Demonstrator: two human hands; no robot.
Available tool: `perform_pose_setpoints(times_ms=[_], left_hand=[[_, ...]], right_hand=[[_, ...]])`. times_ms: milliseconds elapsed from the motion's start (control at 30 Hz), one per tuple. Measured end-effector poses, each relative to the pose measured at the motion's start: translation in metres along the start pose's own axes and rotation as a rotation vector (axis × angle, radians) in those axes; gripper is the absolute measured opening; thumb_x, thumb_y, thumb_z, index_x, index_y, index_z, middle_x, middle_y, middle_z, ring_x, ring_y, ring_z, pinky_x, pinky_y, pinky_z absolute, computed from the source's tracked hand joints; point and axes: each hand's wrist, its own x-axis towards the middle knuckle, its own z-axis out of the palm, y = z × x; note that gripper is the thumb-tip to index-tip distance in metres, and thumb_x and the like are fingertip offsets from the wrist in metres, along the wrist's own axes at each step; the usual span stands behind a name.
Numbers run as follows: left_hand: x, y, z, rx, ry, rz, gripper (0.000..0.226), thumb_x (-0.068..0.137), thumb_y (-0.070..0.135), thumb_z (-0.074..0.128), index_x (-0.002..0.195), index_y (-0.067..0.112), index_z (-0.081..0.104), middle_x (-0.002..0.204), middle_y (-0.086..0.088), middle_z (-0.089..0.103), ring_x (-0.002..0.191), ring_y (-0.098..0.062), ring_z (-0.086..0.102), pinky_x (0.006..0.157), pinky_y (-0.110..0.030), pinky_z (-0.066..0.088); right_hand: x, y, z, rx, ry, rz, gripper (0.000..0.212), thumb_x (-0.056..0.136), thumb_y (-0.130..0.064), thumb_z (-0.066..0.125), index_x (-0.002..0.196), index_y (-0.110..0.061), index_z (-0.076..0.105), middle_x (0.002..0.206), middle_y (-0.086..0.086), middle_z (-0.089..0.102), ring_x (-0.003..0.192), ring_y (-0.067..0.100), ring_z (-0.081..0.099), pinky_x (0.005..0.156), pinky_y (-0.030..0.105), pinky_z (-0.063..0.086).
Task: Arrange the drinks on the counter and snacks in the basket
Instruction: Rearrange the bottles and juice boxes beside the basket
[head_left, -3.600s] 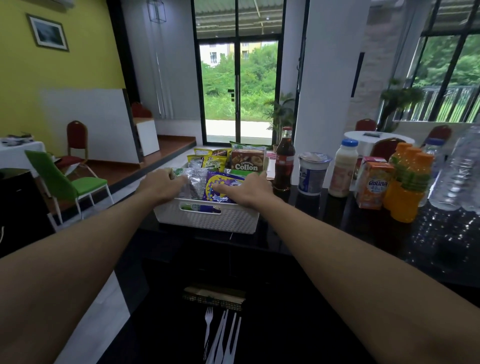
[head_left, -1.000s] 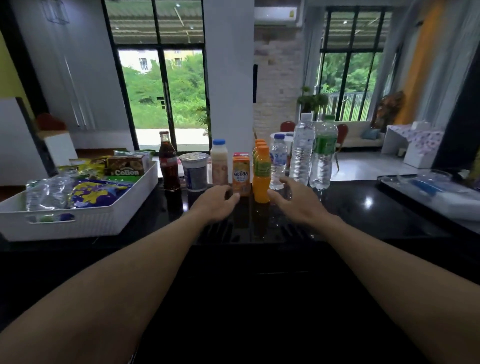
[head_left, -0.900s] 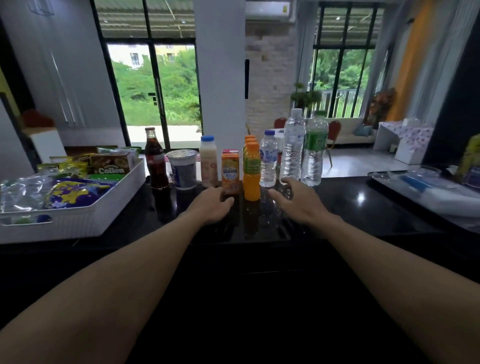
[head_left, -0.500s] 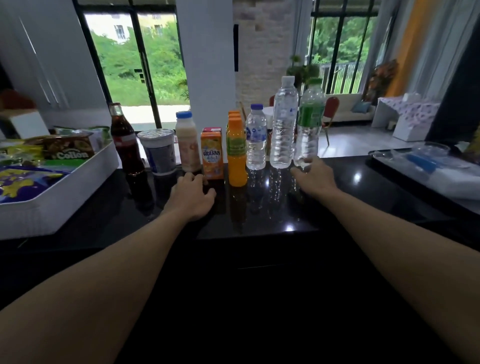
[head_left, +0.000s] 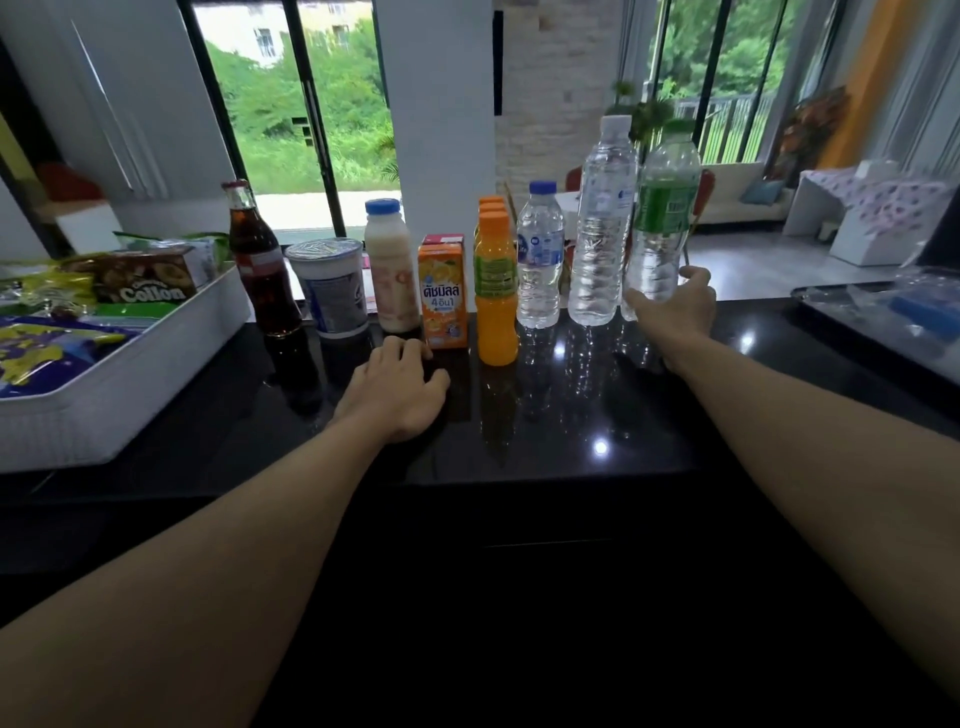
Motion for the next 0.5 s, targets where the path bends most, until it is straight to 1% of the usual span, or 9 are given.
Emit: perform_pose_setpoints(times_ms=[100,167,233,267,367,433,500], left_hand=[[-0.0004,0.0004,-0.0005,0.002,-0.008,0.002,0.052,0.098,0.052,0.038,0.141,0.024,0.042,0.141,-0.004,0.038,0.134,-0.024,0.035,0.109,-0.042,0.029],[-0.0014,0.0011,-0.0013,0.001,-0.010,0.001,0.052,0.098,0.052,0.038,0.141,0.024,0.042,0.142,-0.004,0.037,0.135,-0.024,0.035,0.110,-0.042,0.028],[-0.0021,0.0015,-0.0021,-0.001,-0.009,0.002,0.052,0.098,0.051,0.038,0.141,0.024,0.042,0.142,-0.004,0.037,0.135,-0.024,0.034,0.110,-0.043,0.028],[-0.0023,0.0014,-0.0027,-0.002,-0.009,0.002,0.052,0.098,0.051,0.038,0.141,0.024,0.042,0.142,-0.004,0.037,0.136,-0.024,0.034,0.111,-0.043,0.027],[-0.0024,0.0014,-0.0043,-0.001,-0.016,0.000,0.052,0.098,0.051,0.037,0.141,0.024,0.042,0.143,-0.004,0.037,0.136,-0.024,0.034,0.111,-0.043,0.027],[-0.0030,0.0020,-0.0047,0.000,-0.021,-0.003,0.051,0.098,0.051,0.037,0.142,0.024,0.041,0.143,-0.004,0.037,0.136,-0.024,0.034,0.112,-0.043,0.027],[-0.0040,0.0027,-0.0048,-0.001,-0.027,-0.003,0.051,0.098,0.051,0.037,0.142,0.024,0.041,0.144,-0.004,0.037,0.137,-0.023,0.033,0.112,-0.043,0.027]], right_hand=[[0.0042,-0.0010,0.0036,-0.012,0.030,0.016,0.078,0.076,-0.038,0.085,0.135,-0.010,0.043,0.137,0.013,0.048,0.124,0.027,0.049,0.087,0.026,0.036],[0.0055,-0.0008,0.0053,-0.046,0.047,0.013,0.076,0.076,-0.039,0.085,0.133,-0.009,0.044,0.135,0.013,0.050,0.124,0.029,0.050,0.092,0.030,0.039],[0.0050,-0.0008,0.0069,-0.076,0.040,-0.004,0.074,0.078,-0.040,0.083,0.132,-0.008,0.044,0.134,0.015,0.052,0.123,0.032,0.051,0.099,0.037,0.043],[0.0042,-0.0013,0.0071,-0.089,0.029,-0.014,0.073,0.080,-0.039,0.081,0.133,-0.007,0.044,0.133,0.015,0.053,0.123,0.034,0.052,0.101,0.040,0.044],[0.0012,-0.0008,0.0057,-0.134,-0.006,-0.035,0.066,0.087,-0.037,0.073,0.136,-0.008,0.041,0.134,0.014,0.056,0.122,0.035,0.054,0.099,0.039,0.044],[-0.0005,-0.0003,0.0044,-0.128,-0.046,-0.051,0.063,0.091,-0.033,0.067,0.141,-0.008,0.037,0.138,0.014,0.054,0.124,0.035,0.054,0.102,0.040,0.044],[-0.0024,-0.0011,0.0036,-0.094,-0.064,-0.057,0.064,0.090,-0.031,0.064,0.143,-0.008,0.036,0.140,0.014,0.052,0.125,0.035,0.053,0.105,0.045,0.043]])
